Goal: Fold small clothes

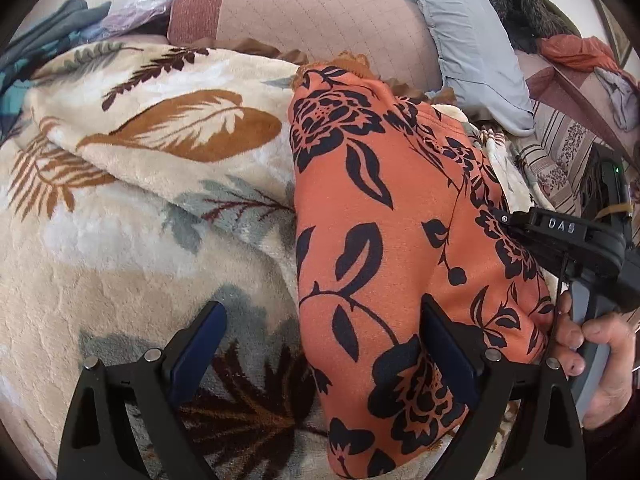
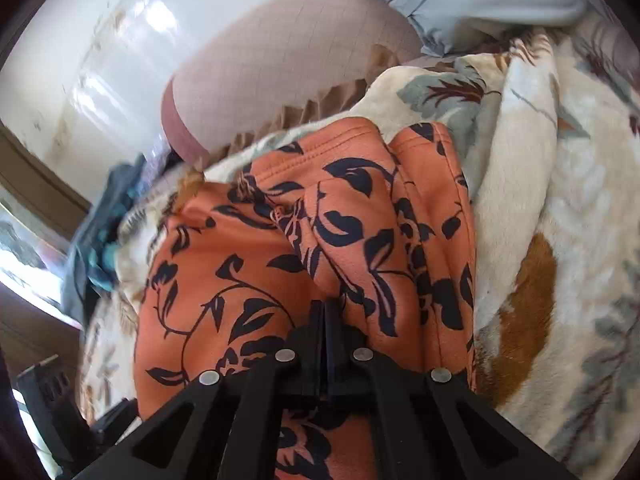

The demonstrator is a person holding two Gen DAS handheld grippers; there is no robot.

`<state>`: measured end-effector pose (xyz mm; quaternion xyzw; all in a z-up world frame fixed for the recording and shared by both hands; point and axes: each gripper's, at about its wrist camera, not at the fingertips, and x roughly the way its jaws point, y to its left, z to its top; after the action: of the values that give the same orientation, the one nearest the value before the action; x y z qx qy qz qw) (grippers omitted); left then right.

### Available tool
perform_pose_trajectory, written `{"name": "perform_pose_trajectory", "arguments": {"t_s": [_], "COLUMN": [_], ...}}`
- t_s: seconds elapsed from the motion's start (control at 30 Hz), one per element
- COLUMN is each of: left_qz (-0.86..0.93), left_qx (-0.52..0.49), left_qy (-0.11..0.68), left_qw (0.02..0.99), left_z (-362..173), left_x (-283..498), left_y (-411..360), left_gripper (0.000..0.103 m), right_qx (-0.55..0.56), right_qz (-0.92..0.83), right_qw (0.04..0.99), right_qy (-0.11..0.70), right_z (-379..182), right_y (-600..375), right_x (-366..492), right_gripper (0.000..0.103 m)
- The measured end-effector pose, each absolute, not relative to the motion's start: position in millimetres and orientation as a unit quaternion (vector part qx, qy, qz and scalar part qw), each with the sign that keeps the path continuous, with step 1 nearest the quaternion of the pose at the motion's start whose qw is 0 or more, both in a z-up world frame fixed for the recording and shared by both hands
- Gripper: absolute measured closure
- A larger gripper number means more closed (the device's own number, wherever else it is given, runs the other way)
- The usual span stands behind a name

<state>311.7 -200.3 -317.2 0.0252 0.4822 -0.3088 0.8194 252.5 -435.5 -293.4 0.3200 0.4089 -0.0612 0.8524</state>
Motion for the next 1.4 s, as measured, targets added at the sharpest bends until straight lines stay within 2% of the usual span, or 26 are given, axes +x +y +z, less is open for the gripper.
{"name": "perform_pose_trajectory", "arguments": {"t_s": [0.13, 0.2, 0.33, 0.4, 0.47, 0.5, 0.63, 0.93, 1.07, 1.23, 1.4], "left_qz": [-0.293, -0.282, -0.275, -0.274, -0.275, -0.275, -0.274, -0.264, -0.257, -0.253, -0.252], "left_qx": [0.043, 0.056, 0.084, 0.090, 0.094, 0.092, 0.095, 0.099, 0.107, 0.116, 0.121], "left_qy": [0.465, 0.452, 0.430, 0.425, 0.427, 0.425, 0.426, 0.424, 0.421, 0.414, 0.410], "left_qw": [0.834, 0.844, 0.856, 0.858, 0.856, 0.857, 0.857, 0.860, 0.863, 0.867, 0.868], "left_z": [-313.5, -312.5, -310.1, -309.0, -310.0, -310.3, -310.0, -310.3, -310.0, -309.5, -309.5], "left_x": [308.1, 304.7, 298.6, 297.1, 298.1, 298.5, 298.3, 296.0, 294.3, 291.8, 290.6], "left_y": [-205.4, -208.3, -212.1, -209.7, -212.2, -212.3, -213.9, -216.3, -217.8, -219.9, -221.0], "left_gripper": [0.003, 0.001, 0.001, 0.001, 0.001, 0.001, 0.000, 0.000, 0.000, 0.000, 0.000], "right_qx": [0.336, 0.338, 0.295, 0.272, 0.276, 0.282, 0.313, 0.297, 0.279, 0.257, 0.257], "right_qz": [-0.063, -0.064, -0.085, -0.105, -0.103, -0.097, -0.092, -0.098, -0.110, 0.000, 0.077], "right_qw": [0.842, 0.849, 0.868, 0.867, 0.845, 0.846, 0.836, 0.841, 0.845, 0.878, 0.866], "right_qy": [0.418, 0.403, 0.391, 0.404, 0.447, 0.442, 0.441, 0.442, 0.442, 0.404, 0.421], "right_z": [-281.8, -268.5, -245.3, -248.5, -275.4, -283.6, -283.4, -284.3, -266.0, -233.8, -242.1], "right_y": [-436.7, -433.7, -425.9, -425.8, -432.2, -437.5, -447.9, -444.2, -434.7, -396.6, -367.5], "right_x": [251.1, 242.7, 232.2, 233.8, 244.9, 247.3, 249.7, 252.2, 255.2, 284.3, 331.6], "right_gripper": [0.102, 0.097, 0.097, 0.097, 0.097, 0.098, 0.098, 0.098, 0.095, 0.095, 0.095]}}
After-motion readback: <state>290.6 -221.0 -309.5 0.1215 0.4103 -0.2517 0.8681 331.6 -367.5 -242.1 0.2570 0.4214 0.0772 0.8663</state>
